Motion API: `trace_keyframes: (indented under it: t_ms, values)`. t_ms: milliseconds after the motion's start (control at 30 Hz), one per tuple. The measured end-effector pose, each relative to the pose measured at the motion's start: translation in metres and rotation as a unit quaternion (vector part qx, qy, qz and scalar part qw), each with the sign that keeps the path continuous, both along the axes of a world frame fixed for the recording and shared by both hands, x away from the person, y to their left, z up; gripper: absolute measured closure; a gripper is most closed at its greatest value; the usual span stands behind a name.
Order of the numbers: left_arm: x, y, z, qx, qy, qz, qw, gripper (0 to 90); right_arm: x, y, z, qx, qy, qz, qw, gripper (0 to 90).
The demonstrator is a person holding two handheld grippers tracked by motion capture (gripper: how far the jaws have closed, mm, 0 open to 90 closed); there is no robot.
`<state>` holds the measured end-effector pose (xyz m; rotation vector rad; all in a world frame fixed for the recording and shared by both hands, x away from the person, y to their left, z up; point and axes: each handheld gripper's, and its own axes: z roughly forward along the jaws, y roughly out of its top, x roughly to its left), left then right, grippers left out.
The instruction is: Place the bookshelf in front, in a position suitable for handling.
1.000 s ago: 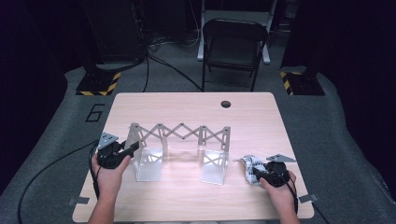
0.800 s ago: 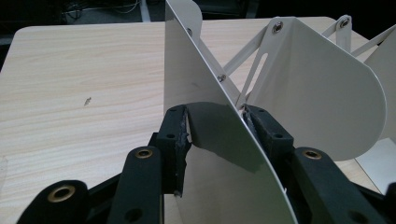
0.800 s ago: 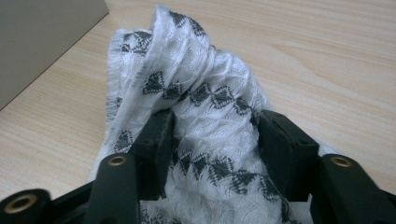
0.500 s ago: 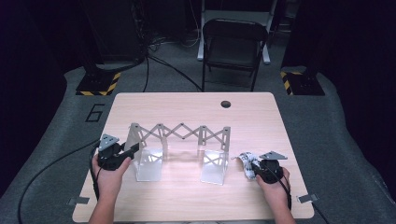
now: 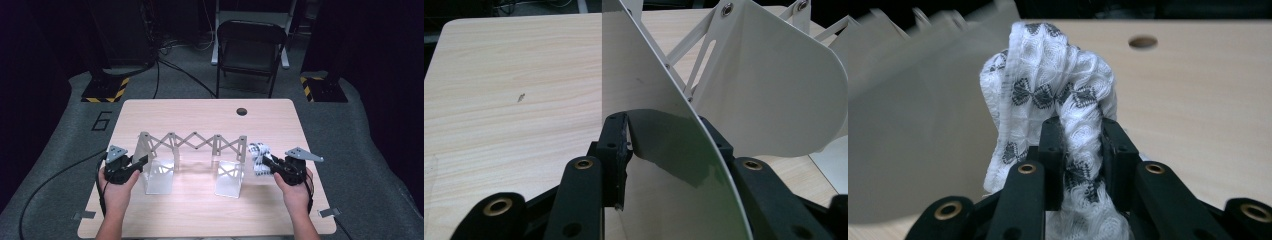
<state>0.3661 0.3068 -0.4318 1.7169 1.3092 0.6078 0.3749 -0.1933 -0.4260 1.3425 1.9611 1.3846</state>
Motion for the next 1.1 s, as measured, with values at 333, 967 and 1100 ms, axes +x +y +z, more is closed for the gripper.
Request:
trace_keyframes:
  t_ms: [333, 967, 1100]
  values:
    - [-0.001, 0.000, -0.003, 0.026, 0.005, 0.007, 0.9996, 75.8, 0.018, 0.028, 0.004, 0.004, 0.006, 0.032, 0.9994, 74.4]
    - [-0.001, 0.001, -0.009, 0.022, 0.013, -0.001, 0.9997, 74.6, -0.002, 0.034, 0.007, 0.003, -0.031, 0.024, 0.9992, 73.7]
    - [0.000, 0.000, -0.009, 0.022, 0.013, -0.002, 0.9997, 73.9, -0.004, 0.036, 0.006, 0.001, -0.028, 0.030, 0.9992, 73.5]
